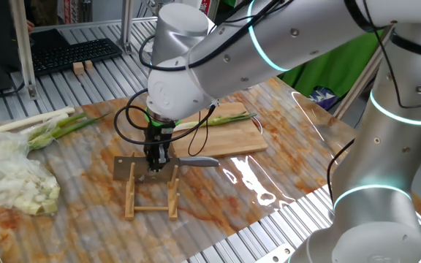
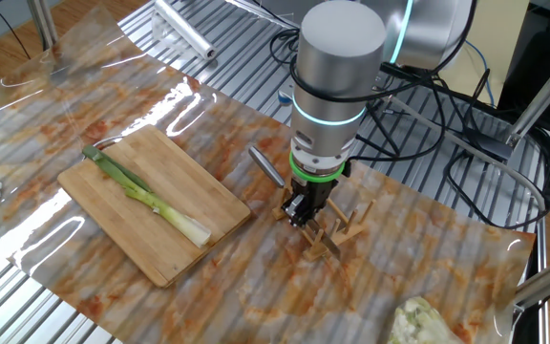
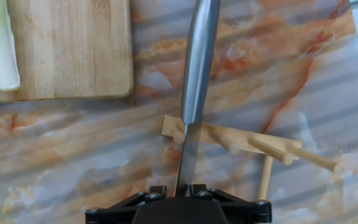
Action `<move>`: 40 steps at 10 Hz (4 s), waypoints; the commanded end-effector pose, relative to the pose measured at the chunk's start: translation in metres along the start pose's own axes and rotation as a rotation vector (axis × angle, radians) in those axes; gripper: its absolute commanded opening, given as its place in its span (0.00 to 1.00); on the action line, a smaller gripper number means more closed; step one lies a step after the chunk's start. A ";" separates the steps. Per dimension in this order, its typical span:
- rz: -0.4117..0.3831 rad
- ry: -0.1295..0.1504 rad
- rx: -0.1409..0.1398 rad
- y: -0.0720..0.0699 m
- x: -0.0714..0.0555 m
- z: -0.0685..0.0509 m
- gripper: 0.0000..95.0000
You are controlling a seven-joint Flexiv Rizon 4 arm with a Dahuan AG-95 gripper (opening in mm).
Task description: Chop the scallions
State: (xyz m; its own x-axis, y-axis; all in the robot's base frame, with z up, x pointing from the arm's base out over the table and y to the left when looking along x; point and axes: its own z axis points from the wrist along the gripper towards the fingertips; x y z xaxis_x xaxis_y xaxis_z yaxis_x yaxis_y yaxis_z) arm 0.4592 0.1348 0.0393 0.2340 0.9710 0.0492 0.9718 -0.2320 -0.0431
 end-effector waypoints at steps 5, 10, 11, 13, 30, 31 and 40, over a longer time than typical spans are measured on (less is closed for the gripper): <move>-0.003 0.001 -0.009 -0.003 -0.001 0.007 0.20; -0.023 -0.001 -0.006 -0.006 0.000 0.005 0.00; -0.024 -0.002 -0.006 -0.006 0.000 0.006 0.00; -0.034 -0.009 -0.006 -0.007 0.000 0.005 0.00; -0.192 -0.058 -0.018 -0.021 -0.021 -0.063 0.00; -0.195 -0.059 -0.017 -0.020 -0.021 -0.063 0.00; -0.215 -0.063 0.002 -0.010 -0.018 -0.072 0.00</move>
State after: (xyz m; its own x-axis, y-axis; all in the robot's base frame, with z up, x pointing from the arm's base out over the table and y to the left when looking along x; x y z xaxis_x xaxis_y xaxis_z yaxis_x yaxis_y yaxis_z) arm 0.4471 0.1147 0.1120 0.0179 0.9998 -0.0064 0.9990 -0.0182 -0.0398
